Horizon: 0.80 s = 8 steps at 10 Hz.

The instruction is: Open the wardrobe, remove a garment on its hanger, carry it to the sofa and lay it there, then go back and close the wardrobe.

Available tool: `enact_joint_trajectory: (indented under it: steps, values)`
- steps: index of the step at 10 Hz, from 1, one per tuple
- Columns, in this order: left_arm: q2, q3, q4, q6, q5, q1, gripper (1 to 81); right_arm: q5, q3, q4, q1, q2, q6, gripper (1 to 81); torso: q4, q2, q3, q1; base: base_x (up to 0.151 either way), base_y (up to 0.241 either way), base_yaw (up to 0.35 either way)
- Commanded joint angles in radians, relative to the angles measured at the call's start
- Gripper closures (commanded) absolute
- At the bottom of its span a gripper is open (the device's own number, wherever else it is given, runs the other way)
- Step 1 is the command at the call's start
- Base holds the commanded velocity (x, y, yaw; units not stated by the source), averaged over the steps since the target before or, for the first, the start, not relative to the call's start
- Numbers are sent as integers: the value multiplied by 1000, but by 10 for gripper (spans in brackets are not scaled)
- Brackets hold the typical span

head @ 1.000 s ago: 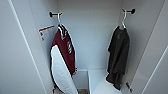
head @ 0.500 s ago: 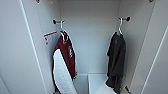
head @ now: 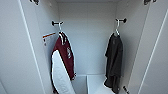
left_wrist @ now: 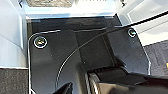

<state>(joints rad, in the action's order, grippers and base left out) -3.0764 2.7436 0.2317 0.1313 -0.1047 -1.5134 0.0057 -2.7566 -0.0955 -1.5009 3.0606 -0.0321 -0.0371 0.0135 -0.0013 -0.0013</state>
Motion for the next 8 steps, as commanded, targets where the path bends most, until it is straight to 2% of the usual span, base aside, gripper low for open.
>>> enact_joint_trajectory:
  steps: [1,6,8]
  values:
    - [-6,-2,6,-4,40,55,10,-56,5,2,53,2,1,10,-91,0,0,1,0,0,0]
    - [-6,-2,6,-4,40,57,10,-56,2,3,52,2,1,10,-260,0,0,1,0,0,0]
    - [-6,-1,5,-2,40,57,10,-56,2,3,52,2,1,10,-318,0,0,1,0,0,0]
